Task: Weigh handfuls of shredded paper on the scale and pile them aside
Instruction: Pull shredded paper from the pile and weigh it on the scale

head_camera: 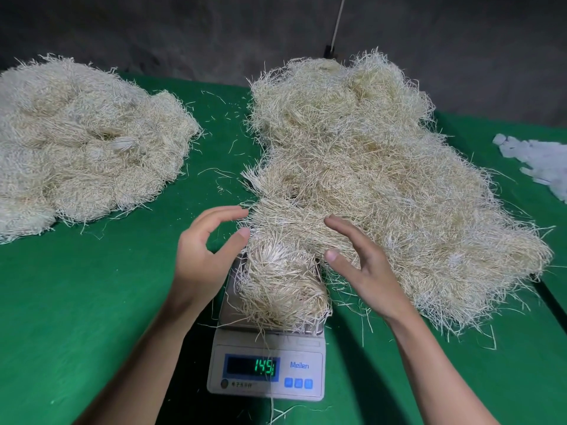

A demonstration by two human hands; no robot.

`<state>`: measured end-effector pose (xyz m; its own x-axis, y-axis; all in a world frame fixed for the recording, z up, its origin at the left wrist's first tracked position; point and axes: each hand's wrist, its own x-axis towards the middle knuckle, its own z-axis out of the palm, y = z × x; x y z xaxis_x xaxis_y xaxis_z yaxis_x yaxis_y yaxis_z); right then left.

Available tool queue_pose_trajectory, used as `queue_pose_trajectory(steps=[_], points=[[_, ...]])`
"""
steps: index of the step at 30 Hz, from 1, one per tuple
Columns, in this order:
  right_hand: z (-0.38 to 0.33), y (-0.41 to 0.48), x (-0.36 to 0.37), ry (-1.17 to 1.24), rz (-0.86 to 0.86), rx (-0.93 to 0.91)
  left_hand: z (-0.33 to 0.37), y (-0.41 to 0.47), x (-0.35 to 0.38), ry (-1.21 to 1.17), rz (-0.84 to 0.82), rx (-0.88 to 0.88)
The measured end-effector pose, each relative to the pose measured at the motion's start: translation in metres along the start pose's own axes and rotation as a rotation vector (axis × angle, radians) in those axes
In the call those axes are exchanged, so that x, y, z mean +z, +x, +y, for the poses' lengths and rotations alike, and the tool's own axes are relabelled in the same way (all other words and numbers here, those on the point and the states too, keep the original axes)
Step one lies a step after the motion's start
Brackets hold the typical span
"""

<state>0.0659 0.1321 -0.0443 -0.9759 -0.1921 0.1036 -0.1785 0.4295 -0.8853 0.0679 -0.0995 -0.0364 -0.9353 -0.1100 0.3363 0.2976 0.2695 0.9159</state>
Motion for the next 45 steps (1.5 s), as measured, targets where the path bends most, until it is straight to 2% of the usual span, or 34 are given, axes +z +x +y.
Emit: queue_pose_trajectory(steps=[15,17,19,22,25,28,31,35,37,39,41,42,44,45], points=[[0.000,-0.003,0.001,-0.016,0.005,0.015,-0.007,0.002,0.002,-0.008,0.017,0.010],[0.003,-0.004,0.002,-0.073,-0.026,0.038,-0.018,0.004,0.002,0.022,0.036,-0.043],[0.008,-0.006,0.008,-0.184,-0.106,0.061,-0.032,0.008,0.003,0.045,0.042,-0.178],[0.023,-0.009,0.029,-0.447,-0.183,0.032,-0.051,0.012,0.008,0.141,-0.063,-0.350],[0.036,-0.001,0.056,-0.648,-0.247,-0.028,-0.060,0.014,0.019,0.231,-0.237,-0.372],[0.044,0.015,0.070,-0.748,-0.285,0.012,-0.060,0.017,0.029,0.289,-0.339,-0.390],[0.049,0.025,0.068,-0.606,-0.239,0.038,-0.058,0.022,0.030,0.138,-0.326,-0.425],[0.045,0.034,0.050,-0.022,-0.054,0.166,-0.062,0.032,0.018,-0.278,-0.174,-0.484],[0.036,0.041,0.040,0.196,0.011,0.234,-0.063,0.036,0.015,-0.572,-0.245,-0.475],[0.024,0.047,0.029,0.298,0.016,0.296,-0.060,0.044,0.018,-0.765,-0.403,-0.484],[0.018,0.051,0.018,0.410,-0.052,0.340,-0.049,0.057,0.026,-0.784,-0.563,-0.484],[0.013,0.054,0.015,0.453,-0.104,0.353,-0.041,0.064,0.033,-0.709,-0.606,-0.484],[0.004,0.063,0.006,0.524,-0.147,0.421,-0.022,0.077,0.050,-0.481,-0.606,-0.502],[0.004,0.069,0.001,0.540,-0.125,0.439,-0.013,0.084,0.058,-0.396,-0.549,-0.489]])
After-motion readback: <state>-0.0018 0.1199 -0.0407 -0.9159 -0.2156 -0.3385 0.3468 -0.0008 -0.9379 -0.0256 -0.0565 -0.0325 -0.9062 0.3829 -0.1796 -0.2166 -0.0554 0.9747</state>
